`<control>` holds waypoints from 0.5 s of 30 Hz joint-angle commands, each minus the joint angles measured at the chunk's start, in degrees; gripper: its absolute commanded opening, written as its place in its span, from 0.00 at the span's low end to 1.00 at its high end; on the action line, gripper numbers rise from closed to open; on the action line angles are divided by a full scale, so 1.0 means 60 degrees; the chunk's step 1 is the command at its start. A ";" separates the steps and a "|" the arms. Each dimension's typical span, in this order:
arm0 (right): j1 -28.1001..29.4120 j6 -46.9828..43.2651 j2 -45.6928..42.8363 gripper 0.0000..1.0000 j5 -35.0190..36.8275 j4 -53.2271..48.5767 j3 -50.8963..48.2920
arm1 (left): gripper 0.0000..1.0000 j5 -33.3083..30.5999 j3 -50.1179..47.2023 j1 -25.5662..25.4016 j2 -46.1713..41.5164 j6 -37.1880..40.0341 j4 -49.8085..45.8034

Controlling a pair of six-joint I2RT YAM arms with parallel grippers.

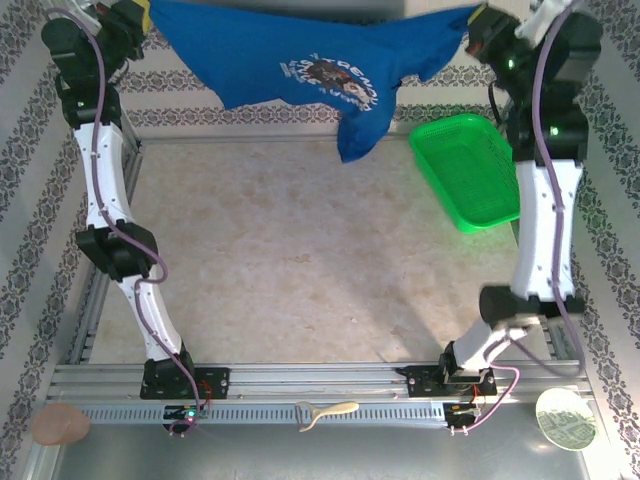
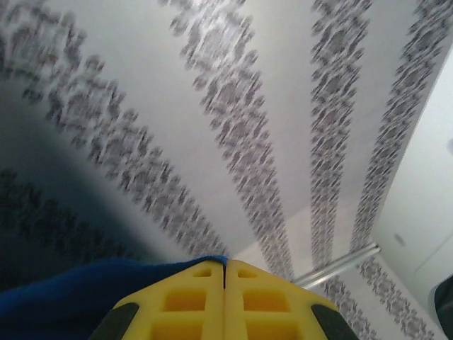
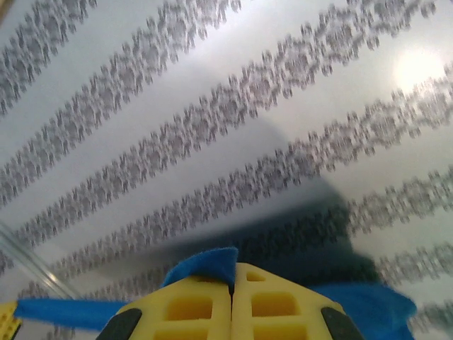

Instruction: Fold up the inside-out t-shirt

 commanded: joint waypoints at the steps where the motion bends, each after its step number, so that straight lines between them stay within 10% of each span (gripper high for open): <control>1: 0.0282 -0.0221 -0.2015 0.00 0.0249 0.1909 -0.4082 | 0.00 0.0480 -0.3749 -0.0132 -0.1845 0.0672 0.1810; 7: 0.1137 0.0351 -0.5996 0.00 0.1343 0.2914 -1.2066 | 0.00 0.0744 -1.1298 -0.0046 -0.4289 0.1517 0.3501; 15: 0.2449 0.2031 -0.9032 0.00 0.2964 0.1794 -1.8201 | 0.00 0.0716 -1.6268 -0.0020 -0.5212 0.3801 0.2600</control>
